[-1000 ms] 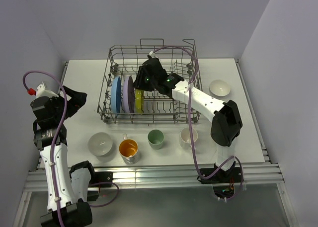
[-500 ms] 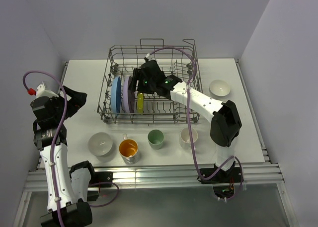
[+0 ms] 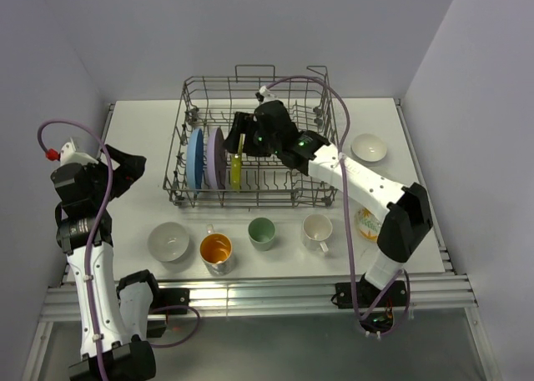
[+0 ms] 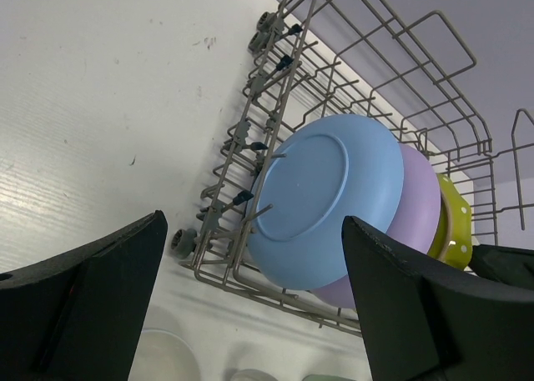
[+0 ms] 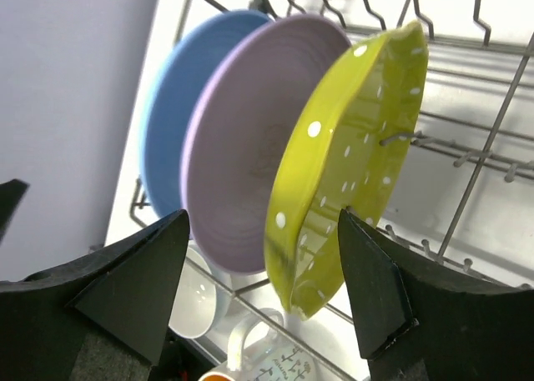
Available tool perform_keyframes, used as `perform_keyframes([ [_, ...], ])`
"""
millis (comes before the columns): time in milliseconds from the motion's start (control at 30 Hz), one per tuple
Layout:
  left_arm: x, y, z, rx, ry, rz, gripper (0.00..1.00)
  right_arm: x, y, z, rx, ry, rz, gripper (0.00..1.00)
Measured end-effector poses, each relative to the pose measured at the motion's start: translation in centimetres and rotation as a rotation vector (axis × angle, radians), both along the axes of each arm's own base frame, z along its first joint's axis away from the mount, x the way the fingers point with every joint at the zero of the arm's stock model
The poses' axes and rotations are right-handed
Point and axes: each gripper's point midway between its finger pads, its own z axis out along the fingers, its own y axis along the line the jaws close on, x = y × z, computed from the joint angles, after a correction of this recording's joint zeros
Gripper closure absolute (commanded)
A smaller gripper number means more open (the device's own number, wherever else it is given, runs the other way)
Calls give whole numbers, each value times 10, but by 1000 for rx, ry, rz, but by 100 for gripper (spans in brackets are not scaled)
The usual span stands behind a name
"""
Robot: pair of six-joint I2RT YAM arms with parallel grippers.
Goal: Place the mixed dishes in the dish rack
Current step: Insert the plate into the dish rack, then grab a bowl with the right arm
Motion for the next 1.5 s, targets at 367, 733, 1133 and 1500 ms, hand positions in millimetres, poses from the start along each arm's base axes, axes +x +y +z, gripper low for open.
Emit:
perform_keyframes([
  [367, 0, 1, 18, 29, -37, -5, 3, -14, -39, 25, 16, -97, 66, 18],
  [733, 8, -13, 27, 4, -64, -96, 1, -67, -82, 113, 29, -518, 525, 17],
  [1133, -27, -42, 64, 70, -217, -216, 1, -152, -109, 74, -264, -855, 1126, 19],
  [1500, -33, -45, 32, 30, -149, -216, 1, -139, -198, 108, -414, -901, 818, 20],
])
